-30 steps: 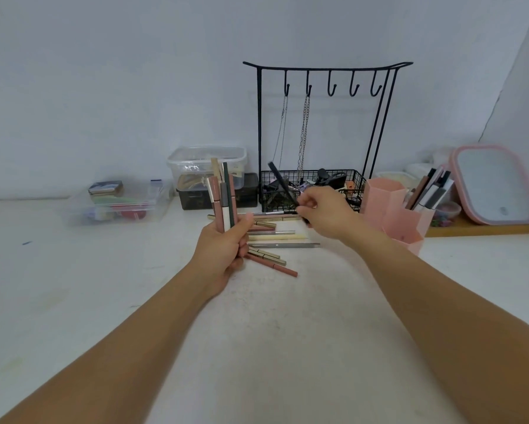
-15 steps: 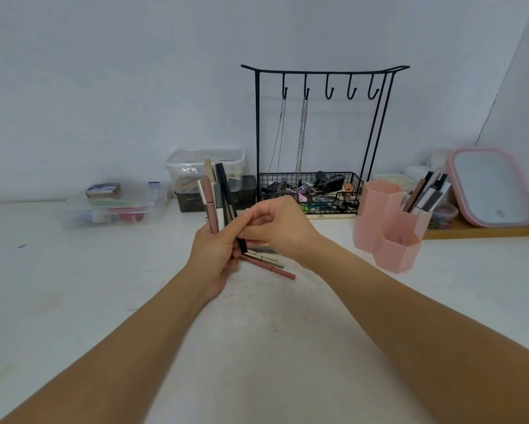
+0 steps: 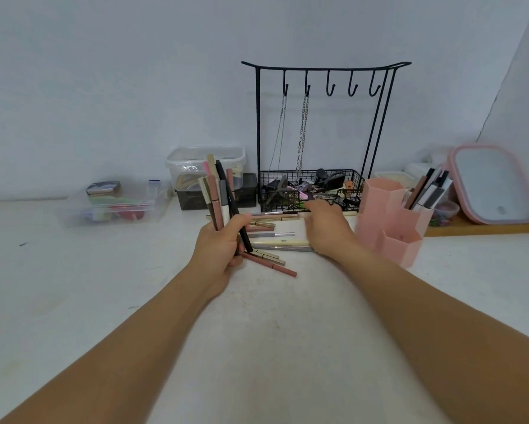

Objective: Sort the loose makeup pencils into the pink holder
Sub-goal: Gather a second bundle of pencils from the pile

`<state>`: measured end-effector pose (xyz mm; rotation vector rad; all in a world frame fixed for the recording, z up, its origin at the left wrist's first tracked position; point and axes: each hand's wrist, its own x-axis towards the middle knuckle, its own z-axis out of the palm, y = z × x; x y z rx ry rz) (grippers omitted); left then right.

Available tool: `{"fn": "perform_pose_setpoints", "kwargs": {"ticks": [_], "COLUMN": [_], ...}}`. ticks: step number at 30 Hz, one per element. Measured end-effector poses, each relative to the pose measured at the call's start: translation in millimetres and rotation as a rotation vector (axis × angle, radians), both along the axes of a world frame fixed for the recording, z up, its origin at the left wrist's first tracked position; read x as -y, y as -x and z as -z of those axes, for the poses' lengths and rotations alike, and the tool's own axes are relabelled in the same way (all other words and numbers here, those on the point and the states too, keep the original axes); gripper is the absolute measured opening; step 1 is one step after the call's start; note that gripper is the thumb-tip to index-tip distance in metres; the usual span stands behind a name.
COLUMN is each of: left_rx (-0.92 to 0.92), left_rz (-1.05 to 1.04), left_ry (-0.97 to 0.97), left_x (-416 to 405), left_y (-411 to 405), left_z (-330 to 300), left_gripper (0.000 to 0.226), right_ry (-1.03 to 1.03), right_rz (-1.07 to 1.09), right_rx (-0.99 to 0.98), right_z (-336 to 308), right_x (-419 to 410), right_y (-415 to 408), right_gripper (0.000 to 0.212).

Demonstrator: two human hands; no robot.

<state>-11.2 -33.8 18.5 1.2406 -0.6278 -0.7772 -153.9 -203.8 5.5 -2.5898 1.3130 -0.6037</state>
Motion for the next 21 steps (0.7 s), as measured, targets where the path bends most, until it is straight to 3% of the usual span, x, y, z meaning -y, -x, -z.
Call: {"fn": "perform_pose_setpoints", "kwargs": {"ticks": [7, 14, 21], "left_rx": [0.045, 0.059, -0.001], "left_rz": [0.013, 0.016, 0.101], "left_ry": [-0.034, -0.025, -0.006], "left_x": [-2, -4, -3], "left_y": [3, 6, 8], "left_z": [-1, -4, -3], "left_gripper": [0.027, 0.035, 0.02], "right_ry": [-0.076, -0.042, 0.123], "right_rz": [0.073, 0.099, -0.042], "right_rx": [0.021, 0.005, 0.331], "right_z": [1, -3, -33], "right_x": [18, 17, -11], "right_y": [0, -1, -4], "right_gripper": [0.038, 0.026, 0.018]}}
